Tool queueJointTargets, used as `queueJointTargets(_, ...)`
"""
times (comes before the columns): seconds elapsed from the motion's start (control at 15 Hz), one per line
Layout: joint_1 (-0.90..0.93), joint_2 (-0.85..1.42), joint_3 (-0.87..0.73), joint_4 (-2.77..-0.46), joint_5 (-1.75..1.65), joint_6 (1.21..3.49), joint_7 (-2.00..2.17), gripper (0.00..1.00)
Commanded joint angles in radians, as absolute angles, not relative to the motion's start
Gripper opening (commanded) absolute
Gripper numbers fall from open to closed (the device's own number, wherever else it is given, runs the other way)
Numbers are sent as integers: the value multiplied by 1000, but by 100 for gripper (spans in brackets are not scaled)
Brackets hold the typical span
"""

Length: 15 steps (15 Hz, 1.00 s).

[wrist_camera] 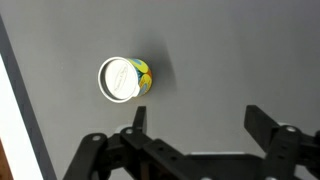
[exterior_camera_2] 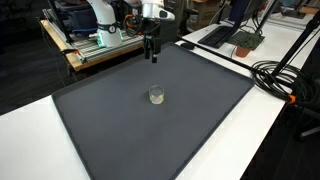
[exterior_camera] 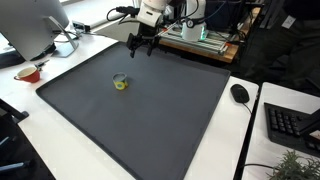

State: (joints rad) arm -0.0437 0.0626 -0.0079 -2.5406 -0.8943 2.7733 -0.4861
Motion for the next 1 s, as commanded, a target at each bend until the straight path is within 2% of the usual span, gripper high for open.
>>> queueJointTargets(0.0, -41, 65, -14, -2543, -889, 2781, -492, 100)
queueJointTargets(0.27, -40, 66, -13, -2543, -886, 2785, -492, 100)
queueJointTargets(0.6, -66, 149, -59, -2509, -972, 2956, -257, 100)
queueJointTargets(0.93, 1, 244, -188, -2382, -1274, 3050, 109, 100)
